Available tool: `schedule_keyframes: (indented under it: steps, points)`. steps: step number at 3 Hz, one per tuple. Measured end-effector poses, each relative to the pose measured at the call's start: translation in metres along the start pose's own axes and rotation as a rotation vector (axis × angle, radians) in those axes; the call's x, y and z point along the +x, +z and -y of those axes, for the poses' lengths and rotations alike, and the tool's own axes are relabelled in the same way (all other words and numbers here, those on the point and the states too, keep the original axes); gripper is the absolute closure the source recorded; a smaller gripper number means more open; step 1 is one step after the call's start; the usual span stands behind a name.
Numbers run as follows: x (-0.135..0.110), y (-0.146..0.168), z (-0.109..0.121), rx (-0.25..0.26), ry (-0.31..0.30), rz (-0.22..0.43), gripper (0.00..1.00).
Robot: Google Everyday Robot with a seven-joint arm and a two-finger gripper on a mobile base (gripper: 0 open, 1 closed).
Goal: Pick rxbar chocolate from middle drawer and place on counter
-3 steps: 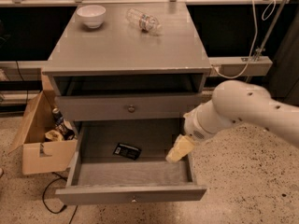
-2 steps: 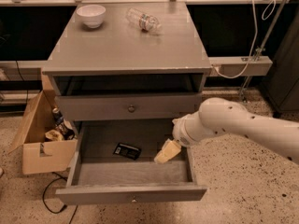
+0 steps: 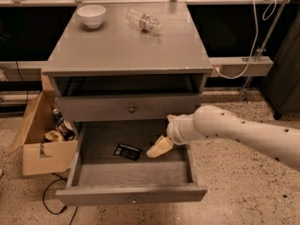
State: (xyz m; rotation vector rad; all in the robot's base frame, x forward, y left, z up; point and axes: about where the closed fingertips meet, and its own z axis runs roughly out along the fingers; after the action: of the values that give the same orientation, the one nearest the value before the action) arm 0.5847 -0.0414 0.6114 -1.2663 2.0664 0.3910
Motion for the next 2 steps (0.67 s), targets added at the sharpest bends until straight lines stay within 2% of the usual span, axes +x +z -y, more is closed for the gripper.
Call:
schedule_keyframes:
  steps: [1,2]
  points:
    - [0.024,0.064,-0.003,-0.019,-0.005,0.009,0.00]
    - [0.038,0.125,-0.005,-0.062,-0.012,0.014,0.00]
